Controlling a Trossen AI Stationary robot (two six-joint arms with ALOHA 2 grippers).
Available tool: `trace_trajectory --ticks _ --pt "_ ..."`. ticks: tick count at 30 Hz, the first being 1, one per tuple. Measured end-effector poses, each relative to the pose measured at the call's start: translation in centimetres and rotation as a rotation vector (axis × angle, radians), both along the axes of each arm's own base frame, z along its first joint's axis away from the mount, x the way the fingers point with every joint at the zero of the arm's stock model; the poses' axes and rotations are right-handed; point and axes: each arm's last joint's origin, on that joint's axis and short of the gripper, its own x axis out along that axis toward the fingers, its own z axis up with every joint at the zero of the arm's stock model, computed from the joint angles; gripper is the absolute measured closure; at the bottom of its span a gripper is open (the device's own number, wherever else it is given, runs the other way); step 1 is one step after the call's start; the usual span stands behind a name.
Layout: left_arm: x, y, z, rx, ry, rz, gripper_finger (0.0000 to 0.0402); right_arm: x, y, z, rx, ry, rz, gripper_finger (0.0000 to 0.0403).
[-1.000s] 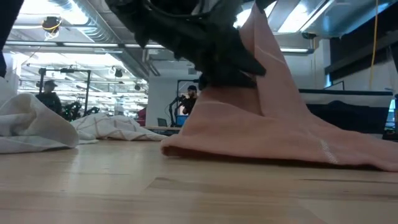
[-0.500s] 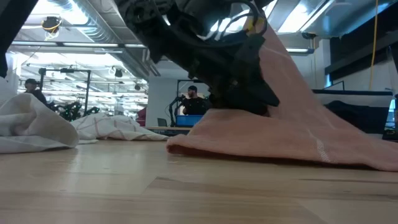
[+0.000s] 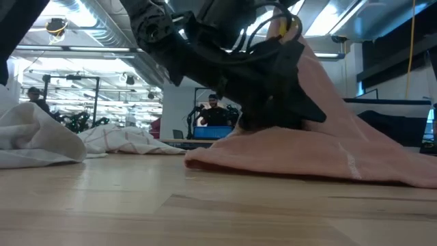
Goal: Fold towel
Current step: Fold the brown towel
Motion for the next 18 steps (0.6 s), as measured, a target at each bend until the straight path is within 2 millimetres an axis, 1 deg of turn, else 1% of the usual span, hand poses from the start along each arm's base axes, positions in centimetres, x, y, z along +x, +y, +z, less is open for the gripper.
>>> trace_trajectory --ticks 6,7,9,11,13,16,18 --pt "0.1 0.6 0.2 0.106 -0.014 0.016 0.0383 0.0 0.0 0.0 0.0 0.0 0.0 0.0393" --pt "0.2 0.7 0.2 0.113 -0.014 0.018 0.0391 0.0 0.0 0.0 0.0 0.0 0.0 0.0393" --pt "0.1 0.9 0.2 0.111 0.001 0.021 0.0392 0.0 0.0 0.0 0.0 0.003 0.0 0.0393" --pt "-0.3 0.7 0.6 0.121 0.05 -0.016 0.0396 0.0 0.0 0.0 -0.001 0.004 0.0 0.0393" --pt "-1.0 0.1 1.9 0.133 0.091 -0.107 0.0398 -0.2 0.0 0.0 -0.001 0.008 0.001 0.0393" --pt "-2.7 -1.1 5.2 0.133 0.153 -0.168 0.0397 -0.6 0.0 0.4 0.008 -0.004 0.012 0.0393" --pt "-4.4 -2.0 7.7 0.153 0.194 -0.184 0.0399 -1.1 0.0 0.8 0.021 -0.011 0.037 0.0393"
